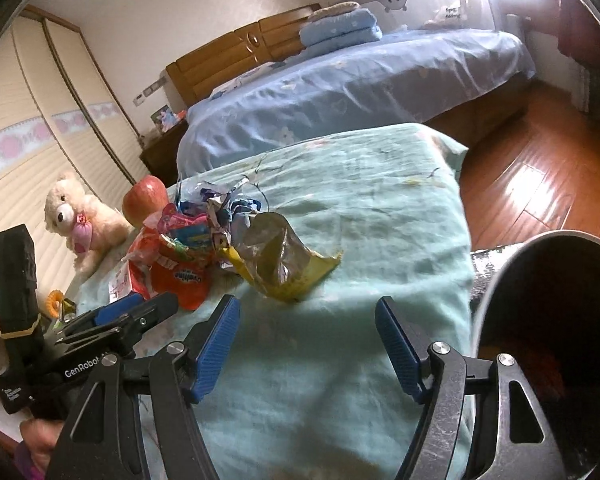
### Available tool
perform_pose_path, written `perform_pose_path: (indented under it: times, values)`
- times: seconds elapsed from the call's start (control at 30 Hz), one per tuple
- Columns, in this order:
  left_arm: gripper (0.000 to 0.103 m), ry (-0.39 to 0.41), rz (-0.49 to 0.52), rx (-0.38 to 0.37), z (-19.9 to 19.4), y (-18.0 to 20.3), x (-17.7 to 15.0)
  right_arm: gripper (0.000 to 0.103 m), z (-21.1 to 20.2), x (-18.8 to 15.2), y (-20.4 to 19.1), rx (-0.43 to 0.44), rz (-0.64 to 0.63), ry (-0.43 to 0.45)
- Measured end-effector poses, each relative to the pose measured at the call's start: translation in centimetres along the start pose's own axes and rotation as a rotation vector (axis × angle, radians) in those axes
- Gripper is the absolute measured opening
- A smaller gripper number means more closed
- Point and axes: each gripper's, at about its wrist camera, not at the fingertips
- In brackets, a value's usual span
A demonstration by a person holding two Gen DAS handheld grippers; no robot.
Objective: Collect trash
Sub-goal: 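Grasp a silver wrapper with the left tool while the right tool grasps a yellow wrapper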
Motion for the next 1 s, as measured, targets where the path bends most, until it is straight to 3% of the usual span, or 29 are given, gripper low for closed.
perform_pose_path:
  times: [0.1, 0.17, 0.3, 0.37, 0.43, 0.63, 1.0]
  values:
    - [0.072, 0.007, -0.005, -0.007, 0.6, 0.1, 0.2, 0.072, 0.9, 0.3, -0.4, 0.01, -0.01, -0.008]
    - [0.067, 0.008, -0.003, -0.015, 1.0, 0.4, 0.2, 0.072, 1.6, 0.5, -0.6, 0.015, -0.016, -0.013]
    - [0.038, -0.015, -0.01, -0.039, 2.5, 0.7, 0.3, 0.067, 2.5, 0.8, -0.6, 0.013, -0.016, -0.022]
    - [0.016, -0.024, -0.012, -0.044, 3.1, 0.8, 0.4, 0.05, 2.8, 0.9, -0.6, 0.012, -0.02, -0.026]
    - [0.003, -0.025, -0.015, -0.065, 3.4, 1.0, 0.4, 0.017, 3.1, 0.8, -0.5, 0.015, -0.018, -0.036]
    - [0.0, 0.015, 0.019, -0.095, 2.4, 1.3, 0.4, 0.01, 2.2, 0.6, -0.5, 0.018, -0.023, -0.015]
    - [0.0, 0.022, 0.025, -0.162, -1.0, 2.3, -1.2, 0.009, -1.3, -0.5, 0.0, 0.012, -0.008, 0.006]
Point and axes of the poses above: each gripper's, at about its wrist camera, not at the fingertips, and z roughly the way its jaws point, y to its right, x to its top, and after that the axes turned 15 degrees about y, right-handed
